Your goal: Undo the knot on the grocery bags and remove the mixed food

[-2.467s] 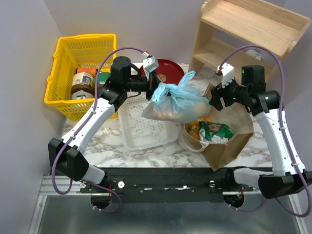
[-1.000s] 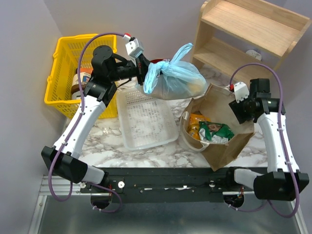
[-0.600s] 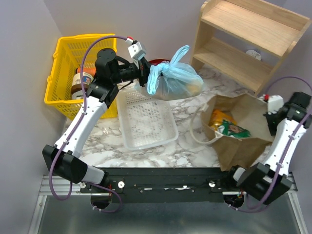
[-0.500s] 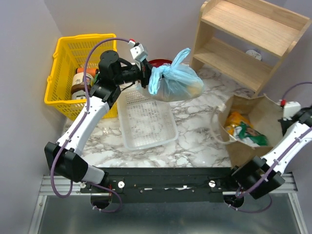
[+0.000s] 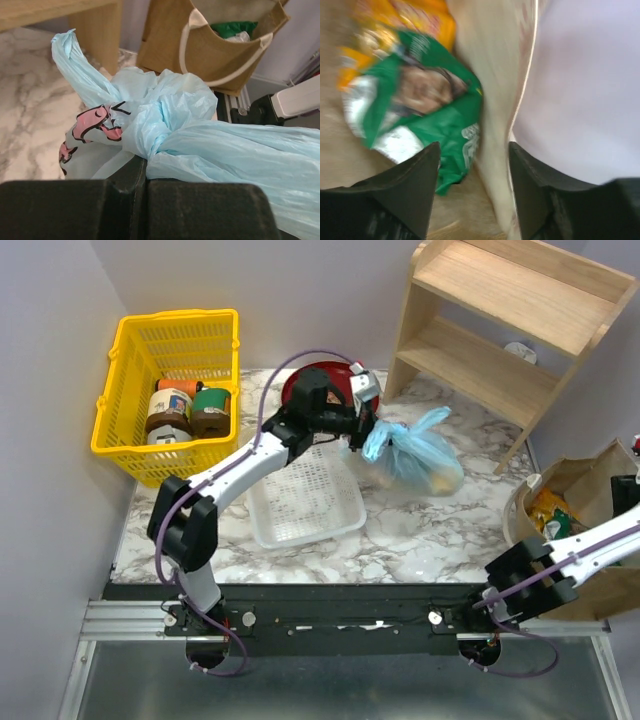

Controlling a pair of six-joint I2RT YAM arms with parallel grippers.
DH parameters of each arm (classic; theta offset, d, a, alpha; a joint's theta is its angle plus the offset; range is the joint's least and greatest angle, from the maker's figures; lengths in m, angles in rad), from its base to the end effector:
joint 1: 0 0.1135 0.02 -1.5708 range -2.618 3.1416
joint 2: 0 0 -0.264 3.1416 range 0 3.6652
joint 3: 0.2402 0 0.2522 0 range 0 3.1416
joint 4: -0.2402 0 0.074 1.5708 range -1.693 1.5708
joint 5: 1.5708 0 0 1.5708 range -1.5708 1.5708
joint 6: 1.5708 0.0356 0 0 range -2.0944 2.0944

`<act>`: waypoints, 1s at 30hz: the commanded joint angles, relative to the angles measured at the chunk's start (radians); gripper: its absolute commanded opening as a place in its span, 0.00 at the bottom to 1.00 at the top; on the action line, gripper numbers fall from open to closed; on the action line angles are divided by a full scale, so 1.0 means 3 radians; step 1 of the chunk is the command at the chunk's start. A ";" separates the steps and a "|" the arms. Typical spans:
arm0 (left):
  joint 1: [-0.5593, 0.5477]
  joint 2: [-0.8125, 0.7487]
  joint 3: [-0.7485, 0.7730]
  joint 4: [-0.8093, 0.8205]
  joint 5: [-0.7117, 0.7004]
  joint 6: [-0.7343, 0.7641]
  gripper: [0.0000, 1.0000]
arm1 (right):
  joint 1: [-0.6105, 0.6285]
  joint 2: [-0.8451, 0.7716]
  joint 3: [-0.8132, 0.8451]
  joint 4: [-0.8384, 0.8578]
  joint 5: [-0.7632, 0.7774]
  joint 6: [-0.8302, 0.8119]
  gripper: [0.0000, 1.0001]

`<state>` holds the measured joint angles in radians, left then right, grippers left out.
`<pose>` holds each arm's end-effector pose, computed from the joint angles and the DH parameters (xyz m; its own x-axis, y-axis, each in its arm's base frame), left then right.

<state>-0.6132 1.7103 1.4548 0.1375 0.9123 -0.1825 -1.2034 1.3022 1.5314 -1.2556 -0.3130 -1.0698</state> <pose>0.3142 -0.2555 0.3598 -0.2752 0.0578 -0.9597 0.9605 0.0599 -0.2718 0.0931 -0.2114 0.3898 -0.8761 -0.0468 -0.4798 0.1295 0.9359 -0.3277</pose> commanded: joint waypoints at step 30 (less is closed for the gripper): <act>-0.0139 -0.1187 -0.0682 -0.2146 -0.0878 0.1534 0.97 | 0.4006 -0.0738 -0.1137 0.0785 -0.1171 0.1259 0.59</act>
<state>-0.6624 1.3014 1.2350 -0.4721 0.6357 0.3313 -0.0360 0.9558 1.2648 -1.1824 -0.8558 -0.8276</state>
